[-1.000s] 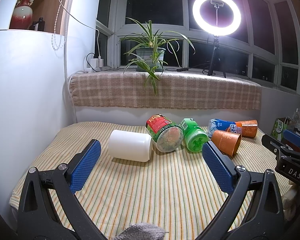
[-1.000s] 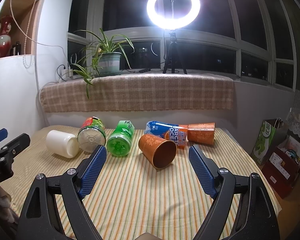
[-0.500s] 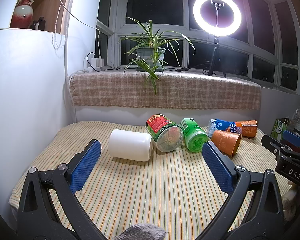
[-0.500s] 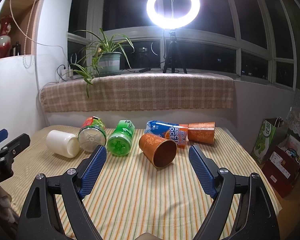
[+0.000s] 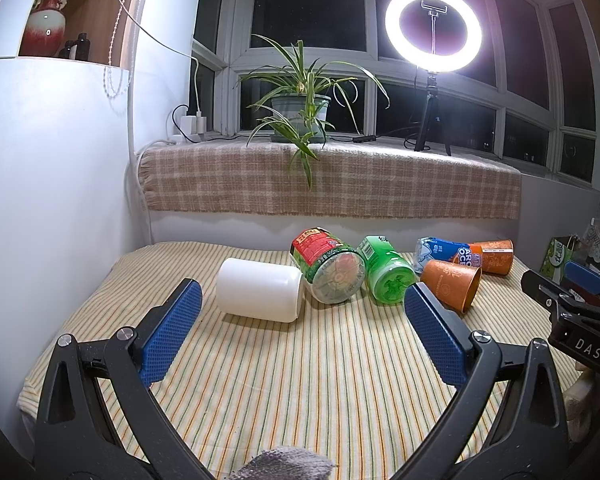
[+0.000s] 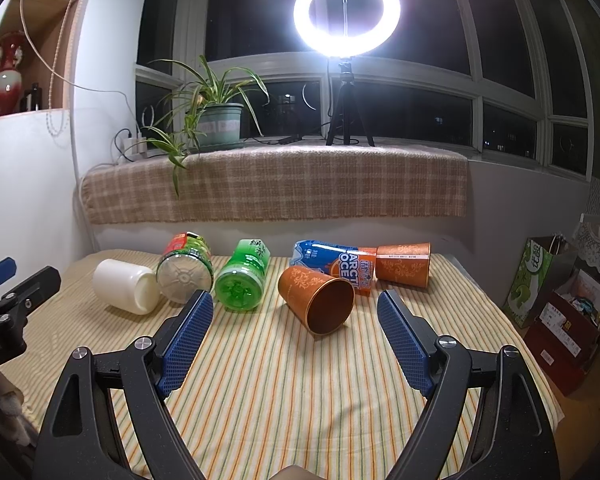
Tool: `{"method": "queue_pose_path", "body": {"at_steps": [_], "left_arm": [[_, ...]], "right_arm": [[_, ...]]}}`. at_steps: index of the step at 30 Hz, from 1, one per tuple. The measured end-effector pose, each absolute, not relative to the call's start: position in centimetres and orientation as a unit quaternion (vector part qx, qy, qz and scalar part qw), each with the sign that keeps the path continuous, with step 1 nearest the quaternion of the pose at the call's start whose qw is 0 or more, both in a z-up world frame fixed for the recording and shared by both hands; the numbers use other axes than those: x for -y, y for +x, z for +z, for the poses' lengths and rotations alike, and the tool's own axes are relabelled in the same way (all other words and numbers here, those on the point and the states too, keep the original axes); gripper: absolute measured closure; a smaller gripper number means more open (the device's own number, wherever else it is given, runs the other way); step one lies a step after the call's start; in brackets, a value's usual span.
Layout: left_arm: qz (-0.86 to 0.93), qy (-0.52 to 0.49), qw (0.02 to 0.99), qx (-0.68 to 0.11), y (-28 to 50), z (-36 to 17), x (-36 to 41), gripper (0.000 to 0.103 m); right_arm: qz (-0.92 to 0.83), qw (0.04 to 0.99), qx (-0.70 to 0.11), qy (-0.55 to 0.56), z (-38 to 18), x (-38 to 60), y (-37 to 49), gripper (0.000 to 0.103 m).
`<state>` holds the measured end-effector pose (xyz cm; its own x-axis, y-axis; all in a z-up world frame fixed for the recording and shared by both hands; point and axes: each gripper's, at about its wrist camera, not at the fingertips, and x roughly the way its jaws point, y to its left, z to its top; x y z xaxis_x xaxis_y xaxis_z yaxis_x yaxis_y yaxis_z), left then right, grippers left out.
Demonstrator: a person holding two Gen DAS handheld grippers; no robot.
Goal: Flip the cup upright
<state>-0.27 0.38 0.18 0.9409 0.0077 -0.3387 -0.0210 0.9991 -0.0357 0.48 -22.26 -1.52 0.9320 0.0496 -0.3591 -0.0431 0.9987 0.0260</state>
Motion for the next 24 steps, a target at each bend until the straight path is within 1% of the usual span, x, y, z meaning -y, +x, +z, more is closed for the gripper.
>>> {"method": "queue_pose_path", "body": {"at_steps": [17,18,24], "left_arm": [[0.011,-0.020,0.984,-0.175,-0.3,0.2,-0.6,0.000],[0.011,-0.020,0.984,-0.176,-0.2,-0.5,0.0,0.000],[0.013,-0.022,0.983,-0.180,0.0,-0.7,-0.7,0.000]], "right_arm": [[0.034,0.982,-0.185,0.004,-1.5,21.6,0.7,0.019],[0.036,0.982,-0.186,0.002,-1.5,21.4,0.7,0.019],[0.053,0.980,-0.189,-0.005,-1.2,20.6,1.3,0.019]]}}
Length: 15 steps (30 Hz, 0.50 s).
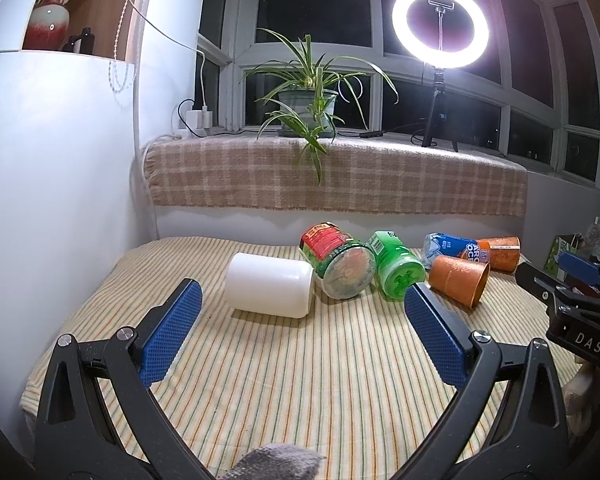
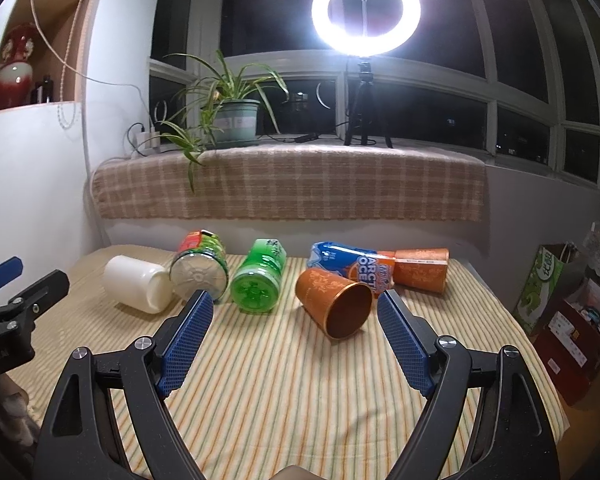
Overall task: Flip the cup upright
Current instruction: 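Move the right tool toward the white cup lying on its side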
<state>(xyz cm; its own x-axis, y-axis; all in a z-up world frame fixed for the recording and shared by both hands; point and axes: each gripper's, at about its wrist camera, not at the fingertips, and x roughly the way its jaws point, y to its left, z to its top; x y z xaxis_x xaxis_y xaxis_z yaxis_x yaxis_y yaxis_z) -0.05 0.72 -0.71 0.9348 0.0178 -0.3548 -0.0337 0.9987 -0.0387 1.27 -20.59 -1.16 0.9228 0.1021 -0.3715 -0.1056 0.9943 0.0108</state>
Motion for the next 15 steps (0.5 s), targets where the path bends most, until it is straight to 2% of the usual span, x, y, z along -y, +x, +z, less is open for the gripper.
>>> {"method": "queue_pose_path", "body": {"at_steps": [9,15], "left_arm": [[0.024,-0.032,0.977,-0.207,-0.3,-1.5,-3.6,0.000],[0.045,-0.042,0.969,-0.239,-1.0,-2.8,-6.3,0.000]], "right_arm": [[0.126,0.970,-0.205,-0.036,-0.4,17.7,3.9,0.019],[0.205,0.945,-0.246,-0.074,-0.6,14.8,7.6,0.019]]}}
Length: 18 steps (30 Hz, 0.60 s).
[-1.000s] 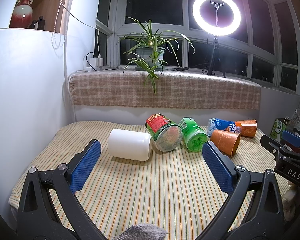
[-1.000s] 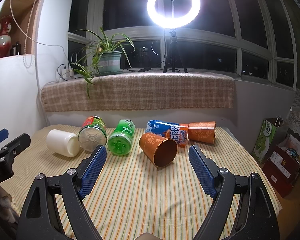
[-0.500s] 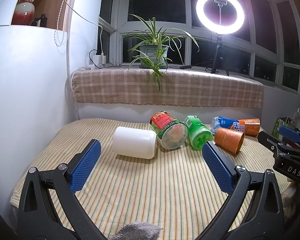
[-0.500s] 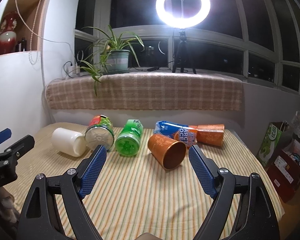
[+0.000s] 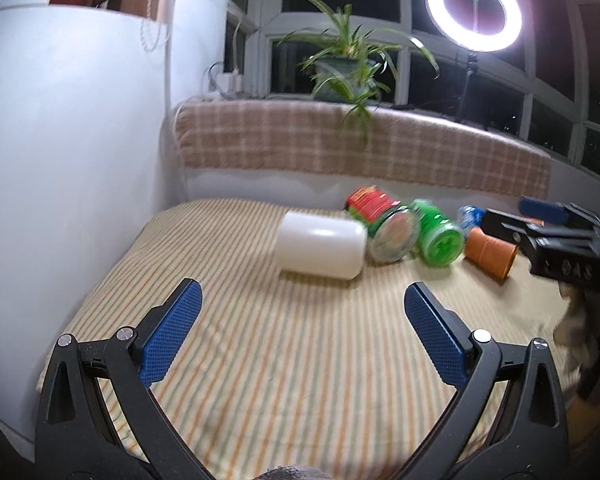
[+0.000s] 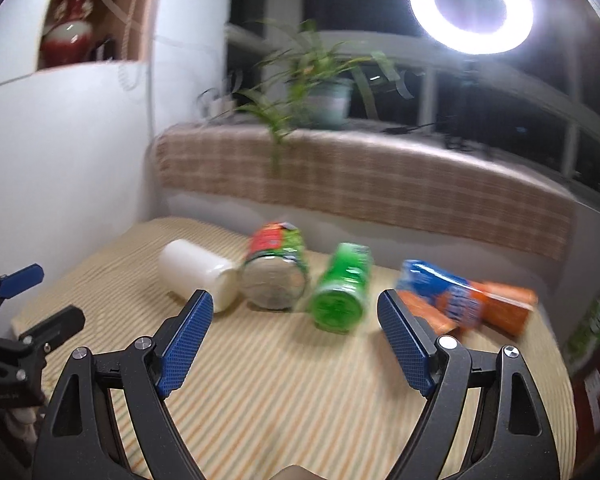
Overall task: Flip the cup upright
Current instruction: 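Move the right tool toward the white cup lying on its side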
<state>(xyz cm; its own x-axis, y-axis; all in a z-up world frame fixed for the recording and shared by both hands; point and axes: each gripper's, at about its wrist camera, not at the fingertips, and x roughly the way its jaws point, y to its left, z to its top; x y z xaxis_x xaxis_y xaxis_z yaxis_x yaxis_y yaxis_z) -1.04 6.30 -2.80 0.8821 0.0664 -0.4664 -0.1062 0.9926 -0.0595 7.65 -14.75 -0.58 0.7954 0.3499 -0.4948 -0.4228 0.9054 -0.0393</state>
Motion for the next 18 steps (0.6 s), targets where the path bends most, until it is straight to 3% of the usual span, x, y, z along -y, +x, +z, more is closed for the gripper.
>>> {"method": "queue_pose_path", "body": {"at_steps": [18], "left_arm": [[0.091,-0.085,0.951,-0.284,-3.1,-3.7,-12.5,0.000]], "right_arm": [[0.380,0.798,-0.369,-0.289,-3.4,1.4,16.6,0.019]]}}
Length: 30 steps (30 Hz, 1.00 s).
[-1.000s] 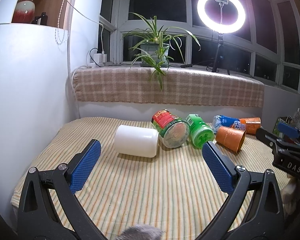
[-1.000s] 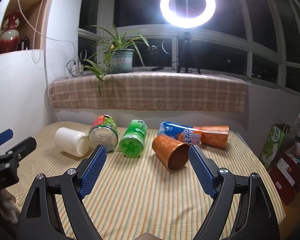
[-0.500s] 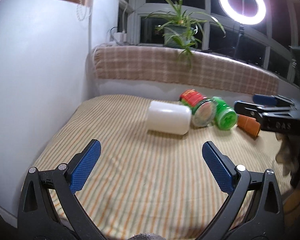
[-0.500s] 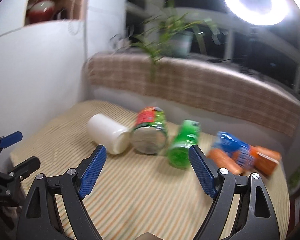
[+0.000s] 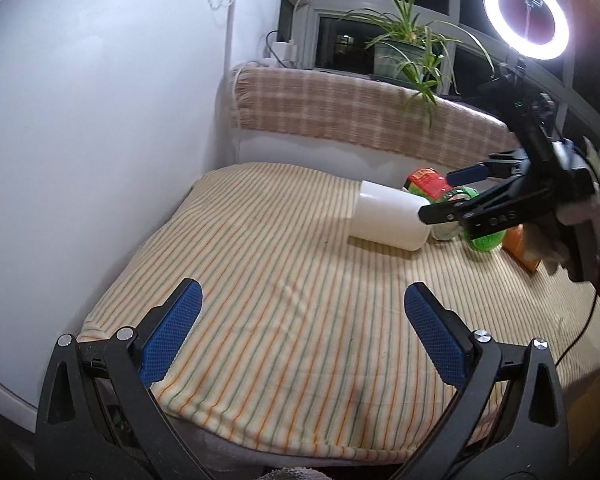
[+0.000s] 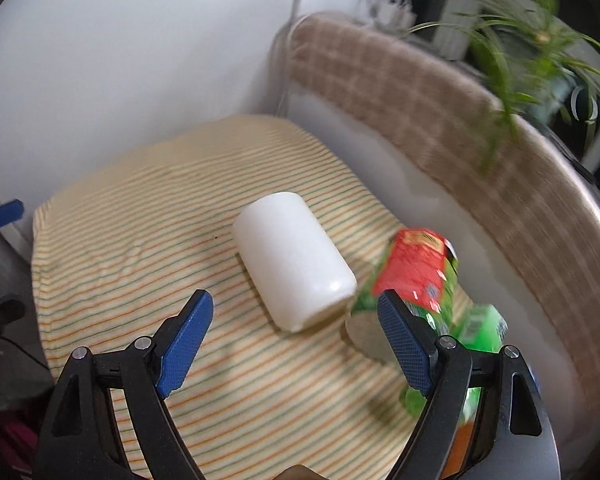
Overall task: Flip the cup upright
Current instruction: 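Move the right tool toward the white cup lying on its side, then close the right gripper on the white cup's base and lift it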
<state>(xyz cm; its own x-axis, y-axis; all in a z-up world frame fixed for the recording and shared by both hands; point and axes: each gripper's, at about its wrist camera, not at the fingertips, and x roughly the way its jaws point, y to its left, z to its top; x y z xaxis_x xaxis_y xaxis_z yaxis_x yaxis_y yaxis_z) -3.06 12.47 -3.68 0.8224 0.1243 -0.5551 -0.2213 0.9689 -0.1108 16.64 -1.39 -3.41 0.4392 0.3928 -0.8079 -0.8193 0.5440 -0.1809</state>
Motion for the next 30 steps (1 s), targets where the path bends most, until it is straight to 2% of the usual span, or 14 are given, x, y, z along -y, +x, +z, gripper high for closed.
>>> {"method": "queue_pose_path", "body": {"at_steps": [10,22,30], "left_arm": [[0.116,-0.109,0.945,-0.286,-3.4,-3.5,-15.4,0.000],[0.135,-0.123,0.940,-0.287,-3.9,-3.8,-17.6,0.000],[0.137,-0.126,0.941,-0.284,-4.2,-3.6,-17.9,0.000]], "right_arm": [[0.377,0.730,-0.407,-0.400,-6.7,-3.5,20.0,0.019],[0.357,0.694,-0.417,-0.466,-9.7,-6.6,21.6,0.019],[0.350,0.688,-0.412,-0.484,-10.5,-7.6,21.6,0.025]]}}
